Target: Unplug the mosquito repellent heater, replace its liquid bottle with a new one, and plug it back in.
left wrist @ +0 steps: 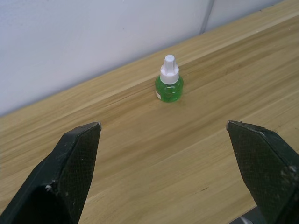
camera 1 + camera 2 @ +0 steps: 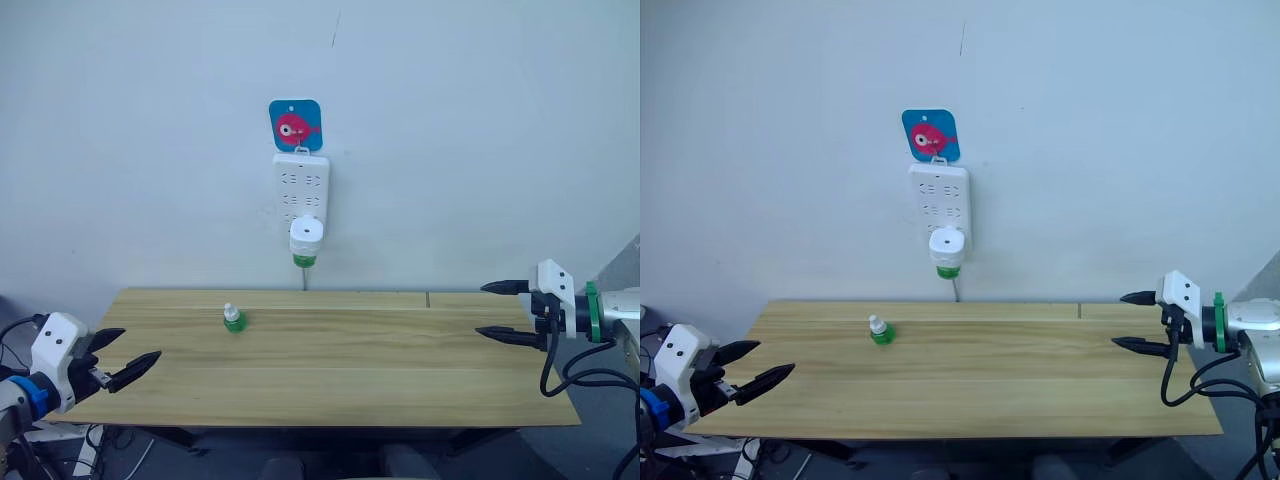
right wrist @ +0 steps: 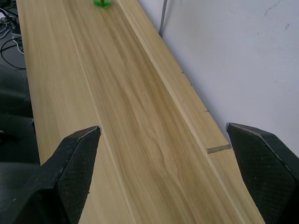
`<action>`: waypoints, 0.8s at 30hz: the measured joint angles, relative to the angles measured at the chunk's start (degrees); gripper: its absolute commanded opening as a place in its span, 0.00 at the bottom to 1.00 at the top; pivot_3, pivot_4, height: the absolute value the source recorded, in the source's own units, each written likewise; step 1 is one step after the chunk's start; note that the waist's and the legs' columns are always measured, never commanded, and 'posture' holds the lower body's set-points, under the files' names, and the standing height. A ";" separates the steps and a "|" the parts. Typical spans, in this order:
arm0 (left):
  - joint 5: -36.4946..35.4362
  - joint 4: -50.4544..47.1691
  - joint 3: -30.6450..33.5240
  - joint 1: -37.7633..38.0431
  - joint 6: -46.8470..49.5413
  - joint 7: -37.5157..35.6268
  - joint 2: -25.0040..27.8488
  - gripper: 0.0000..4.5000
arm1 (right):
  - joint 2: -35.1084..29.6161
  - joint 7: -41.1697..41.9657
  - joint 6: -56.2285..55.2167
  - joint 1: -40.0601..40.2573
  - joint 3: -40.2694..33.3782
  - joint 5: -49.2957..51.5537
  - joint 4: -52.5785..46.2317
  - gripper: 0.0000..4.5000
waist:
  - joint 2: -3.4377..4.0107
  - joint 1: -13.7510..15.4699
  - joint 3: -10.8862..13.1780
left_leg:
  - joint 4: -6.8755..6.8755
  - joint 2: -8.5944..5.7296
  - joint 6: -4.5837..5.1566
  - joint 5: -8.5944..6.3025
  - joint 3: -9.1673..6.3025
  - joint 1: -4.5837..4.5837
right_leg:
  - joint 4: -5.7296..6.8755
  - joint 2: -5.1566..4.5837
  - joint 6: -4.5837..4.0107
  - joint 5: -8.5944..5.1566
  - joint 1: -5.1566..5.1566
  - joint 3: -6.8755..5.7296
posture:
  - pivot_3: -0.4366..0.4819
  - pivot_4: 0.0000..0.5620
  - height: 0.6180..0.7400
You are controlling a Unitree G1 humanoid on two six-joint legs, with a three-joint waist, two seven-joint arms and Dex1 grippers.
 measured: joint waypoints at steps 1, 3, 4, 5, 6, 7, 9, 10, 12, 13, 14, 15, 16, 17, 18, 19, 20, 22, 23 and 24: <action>0.00 0.00 0.00 0.00 0.00 0.00 0.00 1.00 | 0.00 0.00 0.00 0.00 0.00 0.00 0.00 1.00 | 0.00 0.00 0.00 | 0.00 0.00 0.00 0.00 0.00 0.00 | 0.00 0.00 0.00 0.00 0.00 0.00 | 0.63 0.00 0.97; 0.00 0.37 0.00 -0.01 -1.84 -1.34 0.00 1.00 | -0.01 -0.04 -0.01 0.01 0.00 0.00 -0.01 1.00 | 0.00 -0.01 0.00 | 0.00 0.00 0.00 0.00 0.00 0.00 | 0.00 0.00 0.00 0.00 0.00 0.00 | 0.63 0.00 0.97; -0.09 0.56 0.00 -0.09 -3.02 -2.30 0.00 1.00 | -0.03 -0.06 -0.01 0.02 -0.01 0.00 -0.01 1.00 | 0.00 0.00 0.00 | 0.00 0.00 0.00 0.00 0.01 0.00 | 0.00 0.00 0.00 0.00 0.00 0.00 | 0.63 0.00 0.97; -0.22 0.85 0.00 -0.29 -3.69 -2.93 0.00 1.00 | -0.03 -0.08 -0.01 0.03 -0.01 0.00 -0.01 1.00 | 0.00 0.00 0.00 | 0.00 0.00 0.00 0.00 0.01 0.00 | 0.00 0.00 0.00 0.00 0.00 0.00 | 0.62 0.00 0.97; -0.23 1.58 0.00 -0.82 -4.04 -3.18 0.00 1.00 | -0.05 -0.09 -0.01 0.07 -0.01 0.01 -0.01 1.00 | 0.00 -0.01 0.00 | 0.00 0.00 0.00 0.00 0.01 0.00 | 0.00 0.00 0.00 0.00 0.00 0.00 | 0.62 0.00 0.97; -0.22 2.16 0.00 -1.33 -4.52 -3.26 0.00 1.00 | -0.05 -0.09 -0.01 0.13 -0.01 0.01 -0.01 1.00 | 0.01 -0.01 0.00 | 0.00 0.00 0.00 0.00 -0.01 0.00 | 0.00 0.00 0.00 0.00 0.00 -0.01 | 0.62 0.00 0.97; -0.41 3.54 0.03 -2.16 -4.76 -3.75 0.01 1.00 | -0.09 -0.10 -0.02 0.27 -0.02 0.02 -0.03 1.00 | 0.01 -0.05 0.00 | 0.00 0.00 0.00 0.00 0.02 0.00 | 0.00 0.00 0.00 0.00 0.00 0.00 | 0.62 0.00 0.97; -0.71 3.95 0.04 -2.44 -4.74 -3.98 0.01 1.00 | -0.14 -0.11 -0.02 0.40 -0.02 0.01 -0.03 1.00 | 0.01 -0.07 0.01 | 0.00 0.00 0.00 0.00 0.02 0.00 | 0.00 0.00 0.00 0.00 0.00 0.00 | 0.62 0.00 0.97; -2.02 4.45 0.47 -2.93 -4.65 -4.90 0.01 1.00 | -0.22 -0.15 -0.02 0.57 -0.03 0.02 -0.07 1.00 | 0.00 -0.08 0.01 | 0.00 0.00 0.00 0.00 0.02 0.00 | 0.00 0.00 0.00 0.00 -0.01 0.00 | 0.62 0.00 0.97; -2.54 4.69 1.07 -3.04 -4.66 -5.44 0.03 1.00 | -0.25 -0.17 -0.02 0.62 -0.03 0.02 -0.15 1.00 | 0.00 -0.10 0.01 | 0.00 0.01 0.00 0.00 0.02 0.00 | 0.00 0.00 0.00 0.00 -0.01 0.00 | 0.62 0.00 0.97; -2.83 4.87 1.34 -3.12 -4.68 -6.19 0.26 1.00 | -0.31 -0.20 -0.02 0.66 -0.03 0.03 -0.19 1.00 | 0.01 -0.11 0.01 | 0.00 0.01 0.00 0.00 0.02 0.00 | 0.00 0.00 0.00 0.00 -0.01 0.00 | 0.62 0.00 0.97; -3.14 5.01 1.36 -3.13 -4.68 -6.97 0.73 1.00 | -0.34 -0.24 -0.01 0.66 -0.04 0.04 -0.23 1.00 | 0.01 -0.11 0.01 | 0.00 0.01 0.00 0.00 0.01 0.00 | 0.00 0.00 -0.01 0.00 -0.01 0.00 | 0.62 0.00 0.97; -3.55 5.05 1.43 -3.19 -4.58 -7.72 1.09 1.00 | -0.36 -0.28 0.00 0.67 -0.04 0.04 -0.43 1.00 | 0.02 -0.12 0.01 | 0.00 0.01 0.00 0.00 0.02 0.00 | 0.00 0.00 -0.01 0.00 -0.01 0.00 | 0.62 0.00 0.97; -4.00 5.10 1.67 -3.51 -4.54 -7.92 1.09 1.00 | -0.36 -0.30 0.02 0.67 -0.04 0.05 -0.78 1.00 | 0.04 -0.11 0.02 | 0.01 0.01 0.00 0.00 0.03 0.00 | 0.00 0.00 -0.01 0.00 -0.01 0.01 | 0.62 0.00 0.97; -4.22 5.15 1.86 -3.87 -4.62 -7.91 1.09 1.00 | -0.36 -0.31 0.03 0.67 -0.04 0.06 -1.13 1.00 | 0.04 -0.11 0.03 | 0.01 0.01 0.00 0.00 0.03 0.00 | 0.00 0.00 -0.01 0.00 -0.01 0.01 | 0.62 0.00 0.97; -4.31 5.27 2.10 -4.23 -4.79 -7.87 1.09 1.00 | -0.37 -0.34 0.04 0.67 -0.04 0.07 -1.40 1.00 | 0.04 -0.10 0.03 | 0.01 0.01 0.00 0.00 0.03 0.00 | 0.00 0.00 -0.01 0.00 -0.01 0.00 | 0.62 0.00 0.97; -4.33 5.37 2.23 -4.46 -5.07 -7.88 1.09 1.00 | -0.37 -0.36 0.09 0.67 -0.04 0.06 -1.60 1.00 | 0.04 -0.10 0.03 | 0.01 0.00 0.00 0.00 0.03 0.00 | 0.00 0.00 -0.01 0.00 -0.01 0.01 | 0.61 0.00 0.97; -4.49 5.79 2.24 -4.96 -5.83 -8.31 1.08 1.00 | -0.37 -0.39 0.21 0.67 -0.04 0.06 -1.83 1.00 | 0.04 -0.11 0.03 | 0.00 0.01 0.00 0.00 0.03 0.00 | 0.00 0.00 -0.01 0.00 -0.01 0.00 | 0.61 0.00 0.97; -4.53 6.06 2.24 -5.23 -6.00 -8.64 1.08 1.00 | -0.37 -0.41 0.25 0.67 -0.04 0.07 -1.94 1.00 | 0.04 -0.11 0.03 | 0.01 0.01 0.00 0.00 0.02 0.00 | 0.00 0.00 -0.01 0.00 -0.01 0.00 | 0.61 0.00 0.97; -4.49 6.54 2.23 -5.58 -6.45 -8.87 1.08 1.00 | -0.37 -0.42 0.28 0.68 -0.04 0.07 -2.09 1.00 | 0.05 -0.11 0.03 | 0.01 0.01 0.00 0.00 0.02 0.00 | 0.00 0.00 -0.01 0.00 -0.01 0.00 | 0.60 0.00 0.97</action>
